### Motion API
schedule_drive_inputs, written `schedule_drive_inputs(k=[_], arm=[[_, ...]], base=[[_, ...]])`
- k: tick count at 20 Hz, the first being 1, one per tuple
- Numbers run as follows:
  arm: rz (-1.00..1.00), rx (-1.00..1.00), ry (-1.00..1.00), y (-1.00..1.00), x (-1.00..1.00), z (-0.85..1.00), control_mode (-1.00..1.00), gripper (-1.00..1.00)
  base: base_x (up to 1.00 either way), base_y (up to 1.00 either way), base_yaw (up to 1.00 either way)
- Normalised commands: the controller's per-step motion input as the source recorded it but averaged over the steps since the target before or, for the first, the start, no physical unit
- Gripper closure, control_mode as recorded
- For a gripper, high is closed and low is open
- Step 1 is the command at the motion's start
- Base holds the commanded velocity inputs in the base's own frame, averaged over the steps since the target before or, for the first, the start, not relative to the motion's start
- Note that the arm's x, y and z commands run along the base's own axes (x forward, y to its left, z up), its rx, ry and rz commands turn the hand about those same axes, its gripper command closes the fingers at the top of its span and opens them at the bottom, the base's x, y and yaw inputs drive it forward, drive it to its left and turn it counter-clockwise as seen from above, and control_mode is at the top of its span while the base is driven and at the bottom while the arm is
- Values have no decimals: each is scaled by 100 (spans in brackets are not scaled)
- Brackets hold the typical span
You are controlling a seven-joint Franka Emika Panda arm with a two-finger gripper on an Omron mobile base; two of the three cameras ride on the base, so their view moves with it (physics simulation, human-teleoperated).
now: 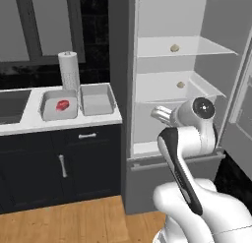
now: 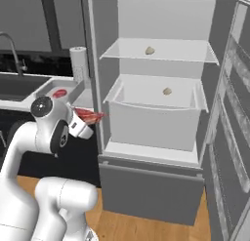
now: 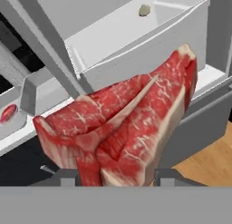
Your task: Place one garlic and one steak in each tupperware on the nearby counter, to pack two identical lunches.
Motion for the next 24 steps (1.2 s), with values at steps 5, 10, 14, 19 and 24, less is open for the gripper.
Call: schedule_drive_inputs(k=[5,10,14,19,24], arm=[[0,0,0,0,0,0,100,100],[0,0,0,0,0,0,100,100],[0,0,0,0,0,0,100,100],[0,0,0,0,0,0,100,100],[0,-2,12,-3,40,-23,-100,100]], base=[[14,100,3],[86,80,-8],[100,0,-37],[100,3,-10],[60,3,-1]])
